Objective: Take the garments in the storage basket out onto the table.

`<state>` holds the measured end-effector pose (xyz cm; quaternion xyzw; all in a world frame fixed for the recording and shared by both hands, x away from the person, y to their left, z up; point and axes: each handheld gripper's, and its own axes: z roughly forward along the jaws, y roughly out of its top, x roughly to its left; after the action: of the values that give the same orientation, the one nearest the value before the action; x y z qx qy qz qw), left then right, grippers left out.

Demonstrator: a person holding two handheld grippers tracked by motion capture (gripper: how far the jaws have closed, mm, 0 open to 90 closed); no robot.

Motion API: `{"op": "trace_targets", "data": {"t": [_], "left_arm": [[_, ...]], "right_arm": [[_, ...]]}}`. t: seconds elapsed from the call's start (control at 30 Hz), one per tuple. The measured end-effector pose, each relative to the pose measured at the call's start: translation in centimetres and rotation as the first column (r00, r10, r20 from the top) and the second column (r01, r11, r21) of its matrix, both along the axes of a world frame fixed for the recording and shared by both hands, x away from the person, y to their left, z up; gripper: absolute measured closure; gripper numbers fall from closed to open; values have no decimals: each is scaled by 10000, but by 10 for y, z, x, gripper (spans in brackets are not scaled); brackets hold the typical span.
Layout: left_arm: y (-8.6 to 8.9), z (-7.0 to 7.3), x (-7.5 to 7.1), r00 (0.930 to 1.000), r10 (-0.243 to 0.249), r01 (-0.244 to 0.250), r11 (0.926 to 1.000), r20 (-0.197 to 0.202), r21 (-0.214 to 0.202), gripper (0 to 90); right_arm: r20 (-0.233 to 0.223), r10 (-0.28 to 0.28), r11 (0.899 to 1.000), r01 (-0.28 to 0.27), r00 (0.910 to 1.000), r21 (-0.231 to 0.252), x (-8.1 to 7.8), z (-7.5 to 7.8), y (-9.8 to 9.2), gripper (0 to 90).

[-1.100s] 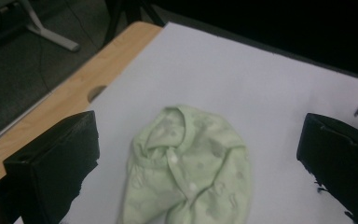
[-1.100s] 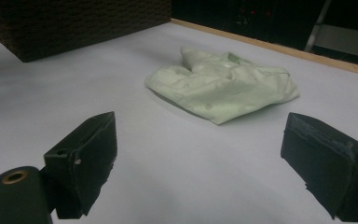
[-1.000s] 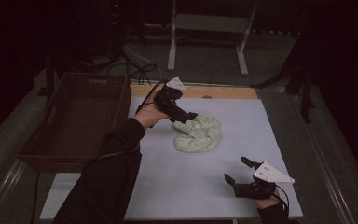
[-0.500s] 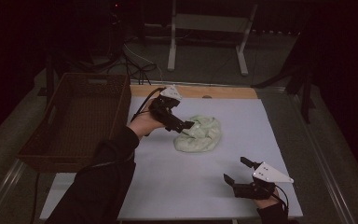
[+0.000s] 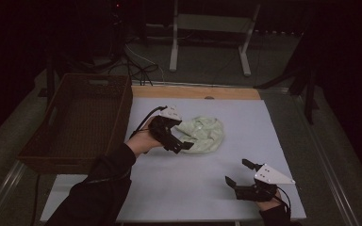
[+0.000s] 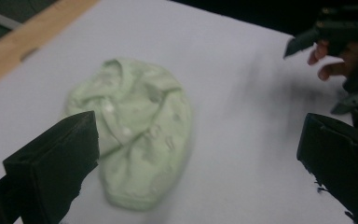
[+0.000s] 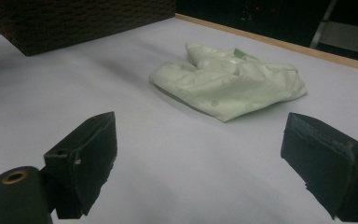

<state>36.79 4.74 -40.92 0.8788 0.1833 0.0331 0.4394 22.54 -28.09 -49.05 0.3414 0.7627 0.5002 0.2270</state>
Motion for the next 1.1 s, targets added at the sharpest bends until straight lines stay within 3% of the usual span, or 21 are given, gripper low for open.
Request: {"op": "trace_targets", "data": {"t": [0.23, 0.43, 0.93, 1.1], "left_arm": [[5, -14, -16, 9993, -328, 329, 9995, -203, 14, 0], [12, -24, -32, 9982, -480, 472, 9987, -368, -216, 0], [23, -54, -65, 9943, -921, 932, 9955, -542, 186, 0], [28, -61, -72, 9897, -1161, 1154, 9932, -835, -142, 0]], "right_arm": [[-8, 29, 10000, -29, 10000, -33, 0, -1, 1, 108], [-94, 49, 10000, -50, 9999, -72, 0, -1, 1, 108], [-61, 65, 9998, -67, 10000, -192, -1, -2, 3, 108], [-104, 103, 9998, -104, 9999, -163, -1, -2, 4, 108]]}}
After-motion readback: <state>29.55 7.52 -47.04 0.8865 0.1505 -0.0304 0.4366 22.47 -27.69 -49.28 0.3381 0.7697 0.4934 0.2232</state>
